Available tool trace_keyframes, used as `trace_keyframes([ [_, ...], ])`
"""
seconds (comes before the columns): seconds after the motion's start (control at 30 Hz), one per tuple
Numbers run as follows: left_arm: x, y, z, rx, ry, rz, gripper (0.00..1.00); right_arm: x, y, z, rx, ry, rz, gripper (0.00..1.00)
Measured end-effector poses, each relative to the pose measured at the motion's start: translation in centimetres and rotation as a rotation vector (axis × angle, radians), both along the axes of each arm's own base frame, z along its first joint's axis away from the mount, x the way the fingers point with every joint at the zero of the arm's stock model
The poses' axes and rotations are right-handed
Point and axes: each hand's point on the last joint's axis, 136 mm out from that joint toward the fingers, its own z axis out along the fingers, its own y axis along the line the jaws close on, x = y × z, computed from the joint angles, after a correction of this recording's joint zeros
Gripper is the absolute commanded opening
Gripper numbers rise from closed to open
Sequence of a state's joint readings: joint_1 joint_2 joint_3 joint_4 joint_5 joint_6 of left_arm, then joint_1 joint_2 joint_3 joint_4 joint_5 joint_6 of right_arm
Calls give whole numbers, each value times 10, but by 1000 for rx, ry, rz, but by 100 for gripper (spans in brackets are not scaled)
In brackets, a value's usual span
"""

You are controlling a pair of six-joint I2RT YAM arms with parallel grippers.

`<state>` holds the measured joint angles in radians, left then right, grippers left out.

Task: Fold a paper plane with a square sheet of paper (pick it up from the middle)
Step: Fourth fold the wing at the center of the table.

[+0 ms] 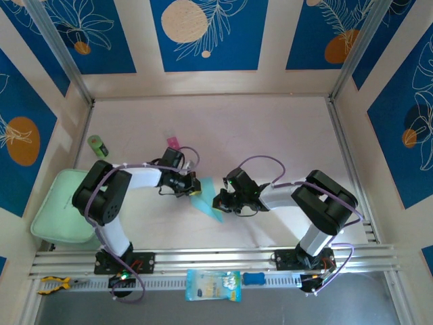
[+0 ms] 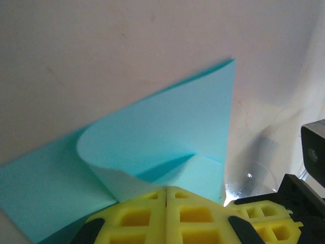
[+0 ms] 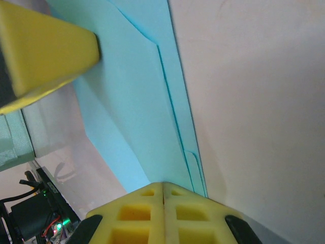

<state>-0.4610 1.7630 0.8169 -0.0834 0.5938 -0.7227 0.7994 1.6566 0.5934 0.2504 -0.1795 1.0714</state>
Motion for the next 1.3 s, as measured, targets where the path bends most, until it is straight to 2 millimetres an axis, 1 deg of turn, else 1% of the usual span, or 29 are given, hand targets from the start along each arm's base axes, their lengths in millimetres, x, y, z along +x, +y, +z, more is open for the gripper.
trace_keyframes([
  [0.33,26,24,0,-8,7,90,2,-1,-1,0,-4,-4,9,0],
  [0.4,30,26,1,-6,10,97,2,-1,-1,0,-4,-7,15,0],
  [0.67,35,29,1,32,12,96,1,-4,-4,0,-12,-10,26,0],
  [0.87,49,41,1,81,-16,138,1,-8,-8,0,-18,1,34,0],
  [1.1,53,48,2,118,-34,161,3,-13,-11,0,-20,19,44,0],
  [1.2,59,57,11,142,-68,191,5,-13,-11,0,-20,21,45,0],
  [1.3,61,56,36,129,-137,198,5,-13,-11,0,-21,21,44,0],
])
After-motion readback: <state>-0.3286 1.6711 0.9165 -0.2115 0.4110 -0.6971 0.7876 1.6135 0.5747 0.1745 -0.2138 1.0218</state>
